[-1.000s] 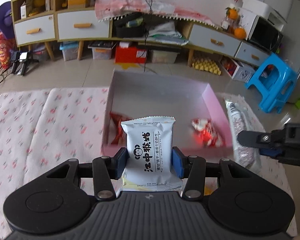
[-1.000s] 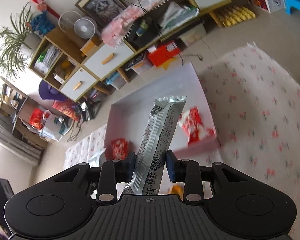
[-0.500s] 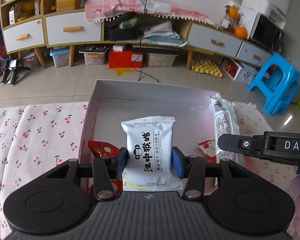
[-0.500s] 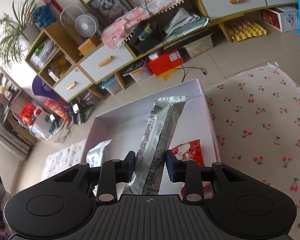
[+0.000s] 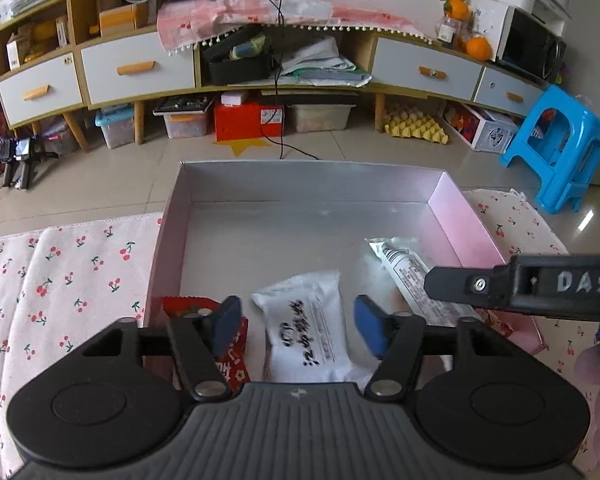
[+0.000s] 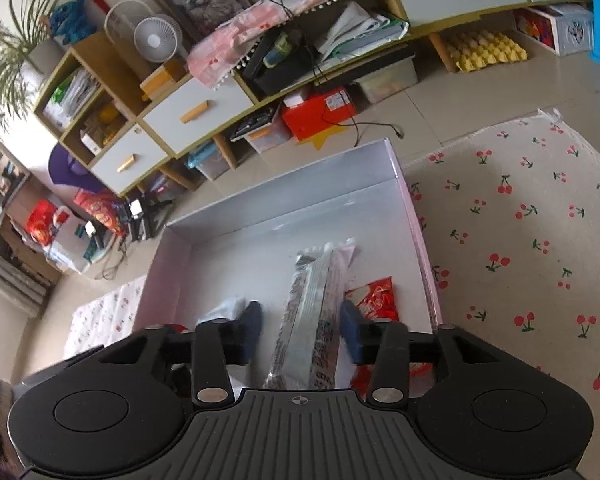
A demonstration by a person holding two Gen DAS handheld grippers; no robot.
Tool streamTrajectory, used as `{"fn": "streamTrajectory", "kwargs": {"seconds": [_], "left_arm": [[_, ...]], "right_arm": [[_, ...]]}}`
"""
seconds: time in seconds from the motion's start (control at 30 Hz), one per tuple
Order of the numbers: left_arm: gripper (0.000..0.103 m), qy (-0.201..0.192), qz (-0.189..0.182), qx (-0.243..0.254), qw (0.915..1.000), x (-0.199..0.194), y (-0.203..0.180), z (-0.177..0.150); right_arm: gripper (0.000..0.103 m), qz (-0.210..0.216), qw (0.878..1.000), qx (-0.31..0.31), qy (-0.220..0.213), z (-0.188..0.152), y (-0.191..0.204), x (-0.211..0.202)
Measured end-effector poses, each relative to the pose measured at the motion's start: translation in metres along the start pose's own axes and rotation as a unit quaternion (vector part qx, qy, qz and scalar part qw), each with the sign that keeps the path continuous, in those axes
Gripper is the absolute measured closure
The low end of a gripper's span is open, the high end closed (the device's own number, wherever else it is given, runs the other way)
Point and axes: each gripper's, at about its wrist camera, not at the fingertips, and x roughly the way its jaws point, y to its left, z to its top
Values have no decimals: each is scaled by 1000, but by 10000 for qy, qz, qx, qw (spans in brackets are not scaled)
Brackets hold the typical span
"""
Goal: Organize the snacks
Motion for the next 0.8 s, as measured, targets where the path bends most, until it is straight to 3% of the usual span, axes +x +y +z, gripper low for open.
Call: {"fn": "streamTrajectory", "kwargs": {"seconds": [0.57, 0.8], "left_arm": [[25, -7, 50, 94, 9999, -28, -5, -2], [11, -24, 157, 161, 9997, -49, -6, -10]], "right_arm": [[36, -231, 9997, -51, -115, 1, 13, -46], [28, -380, 9990, -216, -97, -4, 25, -73]]}}
